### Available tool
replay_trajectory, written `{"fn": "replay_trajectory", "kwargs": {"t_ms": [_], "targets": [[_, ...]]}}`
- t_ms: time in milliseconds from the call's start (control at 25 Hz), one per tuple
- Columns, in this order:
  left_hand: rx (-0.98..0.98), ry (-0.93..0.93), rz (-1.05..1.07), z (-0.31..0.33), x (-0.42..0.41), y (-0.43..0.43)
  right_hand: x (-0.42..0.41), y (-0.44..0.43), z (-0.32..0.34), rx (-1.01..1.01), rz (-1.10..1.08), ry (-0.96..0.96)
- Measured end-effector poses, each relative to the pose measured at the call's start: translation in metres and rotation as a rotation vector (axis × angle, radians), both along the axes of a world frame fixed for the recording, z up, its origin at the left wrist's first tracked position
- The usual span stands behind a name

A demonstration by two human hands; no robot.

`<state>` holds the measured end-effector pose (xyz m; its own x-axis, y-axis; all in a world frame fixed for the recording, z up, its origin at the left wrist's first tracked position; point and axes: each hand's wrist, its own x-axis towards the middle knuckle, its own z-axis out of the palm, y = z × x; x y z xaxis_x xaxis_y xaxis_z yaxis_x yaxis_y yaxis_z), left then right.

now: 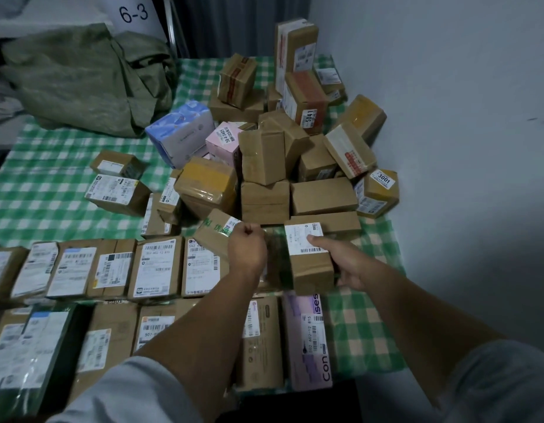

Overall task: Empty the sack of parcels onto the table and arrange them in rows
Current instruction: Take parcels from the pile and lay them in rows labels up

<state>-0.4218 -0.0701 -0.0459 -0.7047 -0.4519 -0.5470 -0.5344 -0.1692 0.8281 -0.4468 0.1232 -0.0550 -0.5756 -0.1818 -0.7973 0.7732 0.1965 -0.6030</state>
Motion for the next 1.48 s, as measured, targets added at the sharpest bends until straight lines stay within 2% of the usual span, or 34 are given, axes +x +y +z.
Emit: {"fn": "replay_trajectory", "kwargs": {"t_ms": [600, 720, 1040, 1160, 1320, 1400, 1480], "targets": [[-0.272, -0.002, 0.115, -0.019, 0.005, -0.023, -0.010, -0.022, -0.038, -0.024, 0.013, -0.081], [-0.339, 0.013, 0.141, -0.022, 0.006, -0.028, -0.006, -0.024, -0.044, 0.069, 0.033, -0.093], [-0.369, 0.052, 0.228, -0.025, 0.008, -0.037, -0.004, -0.027, -0.044, 0.258, 0.001, -0.017], [-0.379, -0.016, 0.263, -0.035, 0.006, -0.045, -0.003, -0.019, -0.032, 0.336, 0.046, -0.012], [-0.443, -0.246, 0.254, -0.039, 0.005, -0.046, 0.012, -0.012, -0.023, 0.424, 0.240, -0.121], [-0.403, -0.365, 0.211, -0.039, 0.003, -0.044, 0.022, -0.014, -0.021, 0.455, 0.322, -0.171], [-0.346, -0.407, 0.166, -0.043, 0.001, -0.041, 0.030, -0.016, -0.020, 0.468, 0.369, -0.192]]}}
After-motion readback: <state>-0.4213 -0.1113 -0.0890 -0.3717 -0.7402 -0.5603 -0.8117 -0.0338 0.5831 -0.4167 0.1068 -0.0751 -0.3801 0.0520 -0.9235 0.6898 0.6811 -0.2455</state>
